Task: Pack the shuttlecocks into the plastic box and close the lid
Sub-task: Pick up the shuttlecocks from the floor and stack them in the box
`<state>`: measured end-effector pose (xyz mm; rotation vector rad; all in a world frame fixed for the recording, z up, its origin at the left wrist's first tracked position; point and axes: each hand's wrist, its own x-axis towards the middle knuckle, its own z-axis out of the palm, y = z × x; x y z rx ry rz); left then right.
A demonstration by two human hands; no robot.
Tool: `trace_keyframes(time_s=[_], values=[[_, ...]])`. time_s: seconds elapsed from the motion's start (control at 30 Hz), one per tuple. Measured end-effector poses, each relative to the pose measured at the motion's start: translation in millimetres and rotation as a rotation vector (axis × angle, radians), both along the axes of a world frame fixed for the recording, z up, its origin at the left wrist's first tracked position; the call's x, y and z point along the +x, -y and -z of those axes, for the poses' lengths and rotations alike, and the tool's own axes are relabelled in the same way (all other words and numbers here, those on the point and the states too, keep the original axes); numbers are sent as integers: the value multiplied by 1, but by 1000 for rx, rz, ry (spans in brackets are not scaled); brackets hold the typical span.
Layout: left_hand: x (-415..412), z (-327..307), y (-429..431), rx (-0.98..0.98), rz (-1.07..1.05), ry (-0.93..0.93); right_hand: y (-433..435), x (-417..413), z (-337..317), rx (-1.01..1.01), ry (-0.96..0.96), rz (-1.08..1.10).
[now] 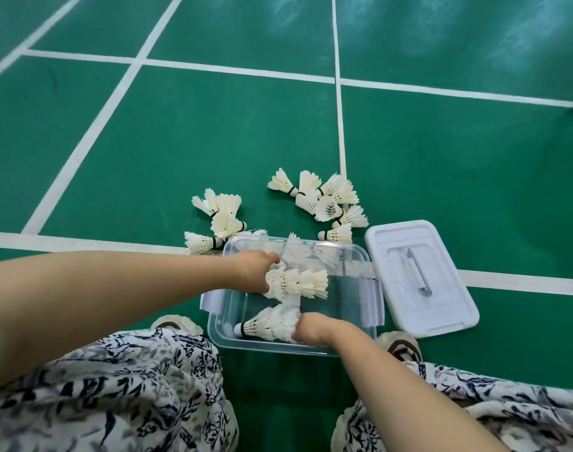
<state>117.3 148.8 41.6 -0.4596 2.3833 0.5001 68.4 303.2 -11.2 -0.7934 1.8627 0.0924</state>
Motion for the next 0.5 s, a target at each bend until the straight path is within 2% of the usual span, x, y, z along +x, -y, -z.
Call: trace_keyframes(time_s=[0.13,0.33,0.5], values=[[-3,-5,-3,-16,44,0,-1,-10,-7,4,9,129],[-7,-17,-10,-53,97,-41,8,-29,-33,-215,-105,320],[-18,-38,-2,-105,79,-153,22,-50,-55,-343,-242,473]])
